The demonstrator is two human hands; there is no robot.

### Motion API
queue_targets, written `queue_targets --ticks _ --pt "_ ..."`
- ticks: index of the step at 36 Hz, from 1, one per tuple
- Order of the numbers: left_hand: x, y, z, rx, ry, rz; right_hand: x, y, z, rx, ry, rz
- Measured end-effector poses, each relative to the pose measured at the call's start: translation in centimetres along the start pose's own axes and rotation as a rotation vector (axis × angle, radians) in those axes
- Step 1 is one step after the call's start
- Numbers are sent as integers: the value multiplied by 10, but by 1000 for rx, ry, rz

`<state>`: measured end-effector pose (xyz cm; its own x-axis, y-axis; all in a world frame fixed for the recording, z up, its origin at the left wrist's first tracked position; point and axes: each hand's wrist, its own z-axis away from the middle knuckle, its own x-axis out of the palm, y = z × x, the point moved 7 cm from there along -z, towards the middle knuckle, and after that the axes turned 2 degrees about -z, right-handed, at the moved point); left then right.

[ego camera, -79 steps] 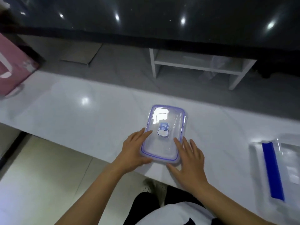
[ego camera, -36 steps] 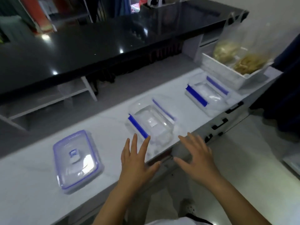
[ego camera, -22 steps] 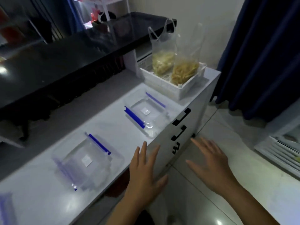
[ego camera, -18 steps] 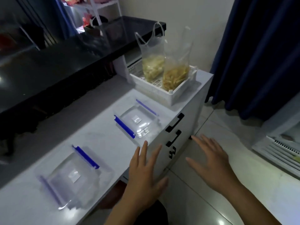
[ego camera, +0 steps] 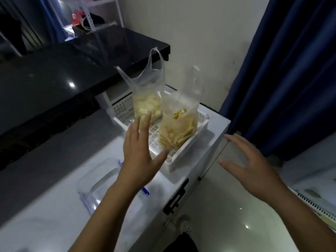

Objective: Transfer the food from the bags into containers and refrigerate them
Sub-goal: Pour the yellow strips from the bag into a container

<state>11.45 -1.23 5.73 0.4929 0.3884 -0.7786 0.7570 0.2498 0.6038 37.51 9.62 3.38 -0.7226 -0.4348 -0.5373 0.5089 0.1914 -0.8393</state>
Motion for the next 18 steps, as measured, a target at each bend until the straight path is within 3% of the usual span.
queue_targets --ticks 4,9,18 --pt "-25 9 -61 -11 131 38 -19 -16 -57 35 23 -170" --pt "-34 24 -110 -4 100 39 -20 -39 -123 34 -37 -371" --pt "-21 45 -150 -50 124 -69 2 -92 -216 -164 -246 -325"
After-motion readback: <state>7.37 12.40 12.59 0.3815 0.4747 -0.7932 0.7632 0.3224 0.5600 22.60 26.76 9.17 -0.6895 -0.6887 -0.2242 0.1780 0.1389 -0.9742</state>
